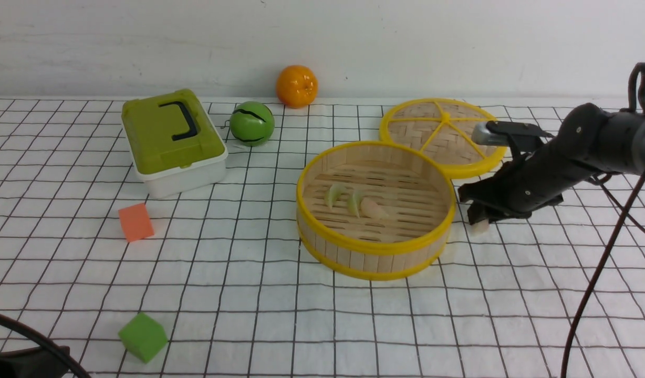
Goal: Put the dumplings into the steamer on the table with the white tablecloth.
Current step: 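Reach for and grasp a dumpling lying on the table beside the steamer, then place the dumpling in the bamboo steamer basket with the right gripper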
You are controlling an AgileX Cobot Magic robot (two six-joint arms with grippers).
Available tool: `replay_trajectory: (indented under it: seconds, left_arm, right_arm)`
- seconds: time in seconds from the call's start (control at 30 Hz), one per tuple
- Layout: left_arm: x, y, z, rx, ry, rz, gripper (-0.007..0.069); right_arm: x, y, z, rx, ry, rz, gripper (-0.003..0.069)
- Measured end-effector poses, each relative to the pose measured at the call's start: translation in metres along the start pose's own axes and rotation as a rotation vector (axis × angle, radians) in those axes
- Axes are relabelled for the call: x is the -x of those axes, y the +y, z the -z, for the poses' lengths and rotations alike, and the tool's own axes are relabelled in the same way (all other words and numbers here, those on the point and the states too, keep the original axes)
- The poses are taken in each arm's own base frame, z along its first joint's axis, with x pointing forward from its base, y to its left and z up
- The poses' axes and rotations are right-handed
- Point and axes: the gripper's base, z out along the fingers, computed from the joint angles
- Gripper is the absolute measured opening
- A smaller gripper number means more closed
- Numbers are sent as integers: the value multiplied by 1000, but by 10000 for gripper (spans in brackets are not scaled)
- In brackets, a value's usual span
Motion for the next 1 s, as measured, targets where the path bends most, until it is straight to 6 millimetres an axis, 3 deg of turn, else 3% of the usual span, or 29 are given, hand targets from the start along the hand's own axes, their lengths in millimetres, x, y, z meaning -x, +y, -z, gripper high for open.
replay_trajectory:
  seconds: [0.17,0.3,0.33,0.37,0.43,0.47,0.53,0.63,0.67,0.7,0.8,1.0]
  left_arm:
    - [0,0,0,0,0,1,35]
    - [0,0,0,0,0,1,37]
    - [0,0,0,0,0,1,37]
    - [0,0,0,0,0,1,37]
    - [0,0,0,0,0,1,39]
    - [0,0,0,-1,-1,1,39]
    - [0,0,0,-1,-2,1,41]
    - [0,0,0,-2,-2,1,41]
    - [0,0,0,-2,-2,1,41]
    - [0,0,0,-2,-2,1,43]
    - [0,0,0,-2,-2,1,48]
    - [1,-1,0,-7,-13,0,53]
  right_arm:
    - [0,5,16,6,30,39,181]
    - [19,23,55,29,-66,80,181]
    - [19,24,55,31,-66,80,181]
    - [27,38,71,53,-119,109,181]
    - [30,48,77,70,-145,130,181]
    - [32,64,82,100,-176,167,181]
    - [30,88,76,145,-206,224,181]
    - [23,106,53,165,-192,305,181]
    - [22,105,52,163,-191,310,181]
    - [16,110,33,161,-168,351,181]
    - [7,108,8,152,-126,379,181]
    - [7,104,0,143,-132,360,207]
